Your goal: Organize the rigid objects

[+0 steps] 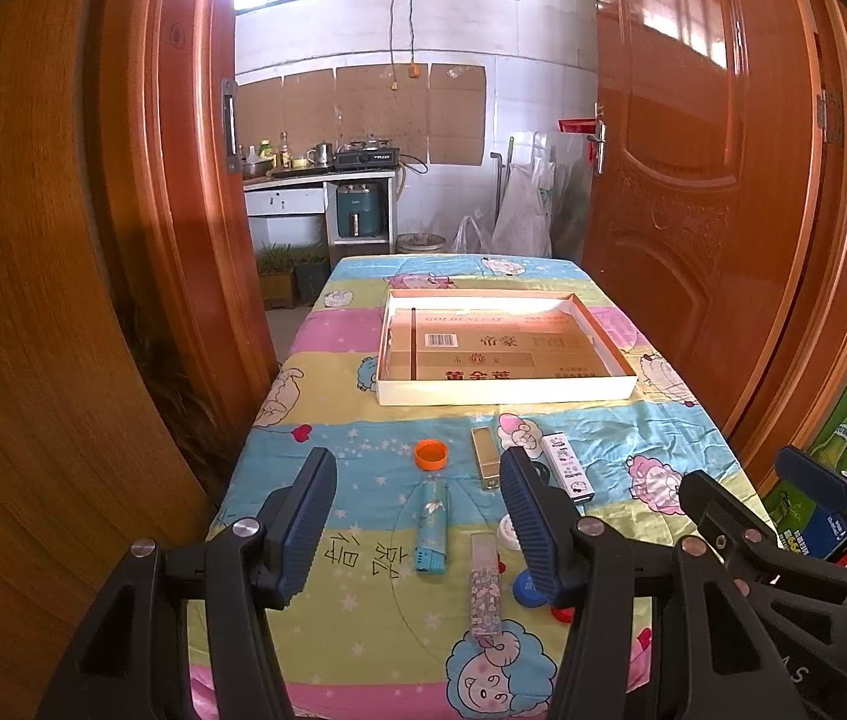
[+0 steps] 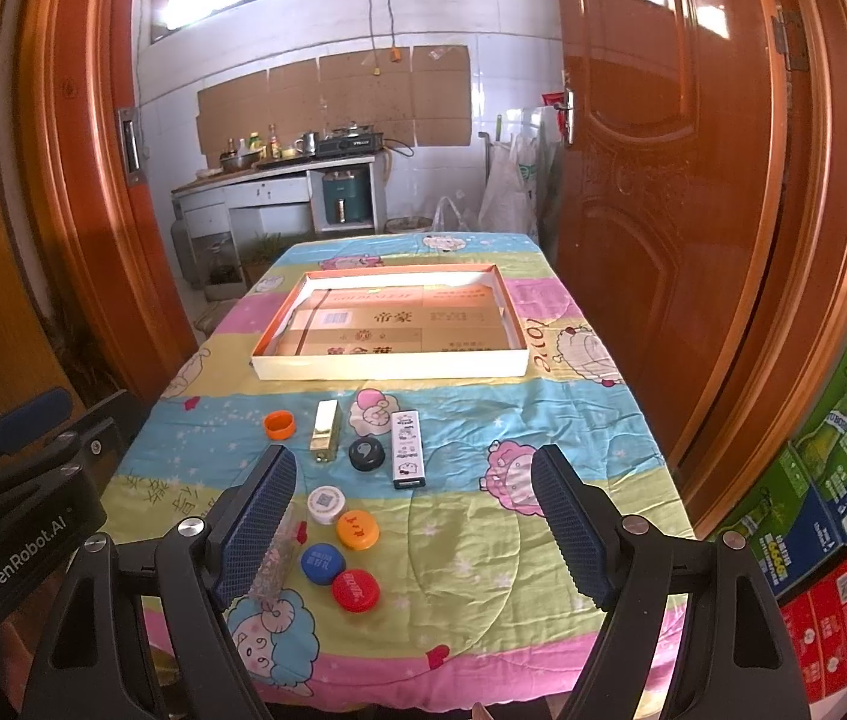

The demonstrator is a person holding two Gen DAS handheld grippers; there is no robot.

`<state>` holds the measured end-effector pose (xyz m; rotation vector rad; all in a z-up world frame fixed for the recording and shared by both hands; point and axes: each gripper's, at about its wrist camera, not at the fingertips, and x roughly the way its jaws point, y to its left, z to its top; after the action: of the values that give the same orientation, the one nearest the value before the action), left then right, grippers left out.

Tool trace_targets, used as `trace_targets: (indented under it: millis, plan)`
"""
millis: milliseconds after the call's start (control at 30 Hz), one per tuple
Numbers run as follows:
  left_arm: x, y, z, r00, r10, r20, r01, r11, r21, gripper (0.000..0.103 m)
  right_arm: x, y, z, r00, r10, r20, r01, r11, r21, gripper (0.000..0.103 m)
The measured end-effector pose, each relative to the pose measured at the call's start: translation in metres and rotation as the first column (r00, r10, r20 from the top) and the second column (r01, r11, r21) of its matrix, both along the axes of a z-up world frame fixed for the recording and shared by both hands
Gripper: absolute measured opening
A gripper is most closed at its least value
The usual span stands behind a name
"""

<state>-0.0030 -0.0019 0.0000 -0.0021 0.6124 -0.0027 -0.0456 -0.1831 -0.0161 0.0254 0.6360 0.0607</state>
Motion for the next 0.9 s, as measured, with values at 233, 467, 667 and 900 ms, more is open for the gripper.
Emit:
trace_targets:
  millis: [233, 467, 667, 900]
  plan:
    - [0.0004, -0.001, 0.0006, 1.0, -0.002, 0.0, 0.002, 1.0, 0.0, 0.057, -0.0001, 0.0001, -0.0001, 1.0, 0.0, 0.002, 0.0, 1.0, -0.001, 0.082]
    - [0.0015, -0.0024, 0.0015, 1.0, -0.005, -0.004, 0.005, 1.0, 0.001, 0.057, -0.0002, -0.0001, 0.0001, 1.0, 0.001, 0.002, -0.001, 1.0, -0.001, 0.082]
    - [0.0017, -0.0022, 0.0021, 1.0, -0.006, -0.005, 0.006, 1.0, -0.001, 0.057, -0.0001, -0.0004, 0.0001, 1.0, 0.0, 0.003, 0.0, 1.0, -0.001, 0.082]
    - [0.0017, -0.002, 0.0019, 1.0, -0.006, -0.005, 0.006, 1.0, 0.0, 0.057, -0.0003, -0.0006, 0.0003, 1.0, 0.0, 0.003, 0.0, 1.0, 0.0, 0.082]
